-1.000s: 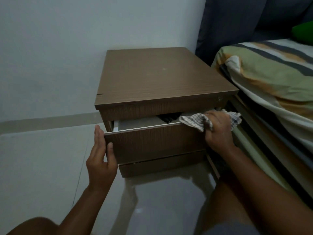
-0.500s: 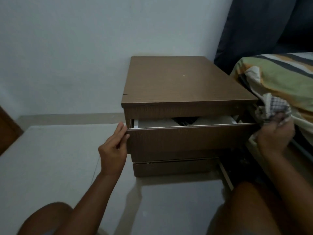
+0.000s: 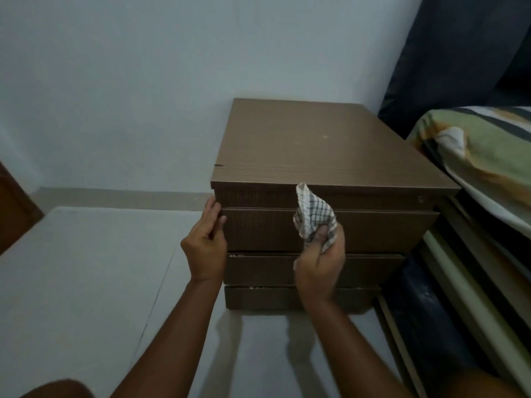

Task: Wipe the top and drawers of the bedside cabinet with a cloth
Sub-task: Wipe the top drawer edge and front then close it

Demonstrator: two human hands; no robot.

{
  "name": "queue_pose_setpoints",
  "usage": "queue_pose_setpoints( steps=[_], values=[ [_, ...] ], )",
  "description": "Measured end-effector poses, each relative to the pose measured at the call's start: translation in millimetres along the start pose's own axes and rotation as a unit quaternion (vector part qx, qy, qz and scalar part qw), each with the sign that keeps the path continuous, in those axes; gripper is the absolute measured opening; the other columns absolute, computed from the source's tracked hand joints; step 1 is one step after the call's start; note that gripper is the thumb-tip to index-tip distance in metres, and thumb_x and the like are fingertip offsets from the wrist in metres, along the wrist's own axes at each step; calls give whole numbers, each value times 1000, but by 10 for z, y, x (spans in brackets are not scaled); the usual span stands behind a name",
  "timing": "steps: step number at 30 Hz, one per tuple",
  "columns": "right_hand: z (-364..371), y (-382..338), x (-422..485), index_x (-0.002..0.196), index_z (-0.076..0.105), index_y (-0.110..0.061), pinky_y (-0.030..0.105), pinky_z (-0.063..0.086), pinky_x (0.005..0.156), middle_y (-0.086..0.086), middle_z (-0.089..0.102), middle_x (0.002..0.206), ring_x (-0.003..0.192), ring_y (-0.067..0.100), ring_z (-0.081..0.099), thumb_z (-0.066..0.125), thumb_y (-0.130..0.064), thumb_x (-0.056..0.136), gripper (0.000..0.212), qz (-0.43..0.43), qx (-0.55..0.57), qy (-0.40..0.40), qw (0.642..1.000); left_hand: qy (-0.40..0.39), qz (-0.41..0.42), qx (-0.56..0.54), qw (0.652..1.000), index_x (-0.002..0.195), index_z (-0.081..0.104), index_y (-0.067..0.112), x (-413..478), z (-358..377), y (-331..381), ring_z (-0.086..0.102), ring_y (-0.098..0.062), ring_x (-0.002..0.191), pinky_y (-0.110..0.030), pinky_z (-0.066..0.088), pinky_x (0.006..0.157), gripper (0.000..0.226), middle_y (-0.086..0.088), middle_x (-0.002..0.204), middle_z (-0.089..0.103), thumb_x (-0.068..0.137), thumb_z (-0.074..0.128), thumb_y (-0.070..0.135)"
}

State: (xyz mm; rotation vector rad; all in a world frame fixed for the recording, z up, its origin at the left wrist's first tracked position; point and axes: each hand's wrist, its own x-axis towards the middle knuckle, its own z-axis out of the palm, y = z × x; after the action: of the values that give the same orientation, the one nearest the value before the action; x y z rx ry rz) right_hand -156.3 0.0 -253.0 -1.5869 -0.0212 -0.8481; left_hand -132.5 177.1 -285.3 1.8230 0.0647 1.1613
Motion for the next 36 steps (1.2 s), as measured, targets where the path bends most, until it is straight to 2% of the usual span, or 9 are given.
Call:
queue_pose_setpoints(
  steps=[8,11,14,17,19,22,25,30,36],
  values=[
    [377,255,-44,124,50,-16,7,44,90,-15,57,116,109,-15,56,38,-5,103,26,-46,85,138,986,-35,145,46,988,142,39,-10,-102,132,-246,52,-35,136,-28,45,113,52,-29,147,45,93,56,-16],
    [467,398,-134,123,51,-11,14,45,94,12,57,117,112,4,58,38,-11,104,24,-151,107,86,979,-95,193,72,974,142,33,-19,-107,46,-359,49,-48,136,-42,46,112,53,-36,150,38,92,51,-19],
    [698,578,-266,117,56,15,27,45,103,35,53,117,113,33,56,45,-4,94,32,-215,69,-13,974,-148,187,56,970,136,41,-25,-126,-73,-518,59,-47,125,-32,50,106,43,-42,143,43,96,48,-9],
    [969,799,-427,134,49,1,46,28,119,27,43,142,141,38,35,53,-5,92,42,-294,-54,-85,951,-173,145,-16,974,138,44,-18,-174,-111,-572,68,-16,101,-12,45,94,50,-33,127,63,101,49,15],
    [1115,973,-520,150,28,-13,49,6,124,12,9,164,154,31,0,68,-20,90,72,-320,-205,-120,917,-166,125,-49,977,147,30,-18,-203,-74,-548,65,-3,100,-14,48,92,63,-8,129,65,91,51,3],
    [1183,1118,-541,156,10,-23,47,-9,122,4,-30,161,151,28,-19,63,-37,94,83,-341,-331,-129,870,-152,130,-40,979,149,27,-16,-262,-29,-565,66,-21,109,-17,50,94,72,-29,133,61,82,51,-2],
    [1068,1165,-463,155,18,-27,48,-6,122,1,-26,163,152,24,-16,50,-44,99,67,-376,-350,-133,847,-139,158,-14,978,147,28,-17,-281,11,-604,58,-48,127,-40,52,104,71,-39,147,42,84,53,5],
    [740,1297,-215,150,30,-36,57,-7,119,3,0,165,152,25,-18,39,-30,103,49,-391,-378,-116,832,-108,185,4,977,146,31,-18,-315,103,-621,42,-39,144,-36,42,115,70,-37,155,28,83,50,9],
    [127,1601,272,150,31,-33,68,-10,114,-4,-18,165,151,35,-16,77,-18,81,84,-373,-388,-12,843,-100,184,2,978,150,25,-7,-359,126,-649,42,-49,141,-61,44,107,73,-34,157,29,85,51,12]
  ],
)
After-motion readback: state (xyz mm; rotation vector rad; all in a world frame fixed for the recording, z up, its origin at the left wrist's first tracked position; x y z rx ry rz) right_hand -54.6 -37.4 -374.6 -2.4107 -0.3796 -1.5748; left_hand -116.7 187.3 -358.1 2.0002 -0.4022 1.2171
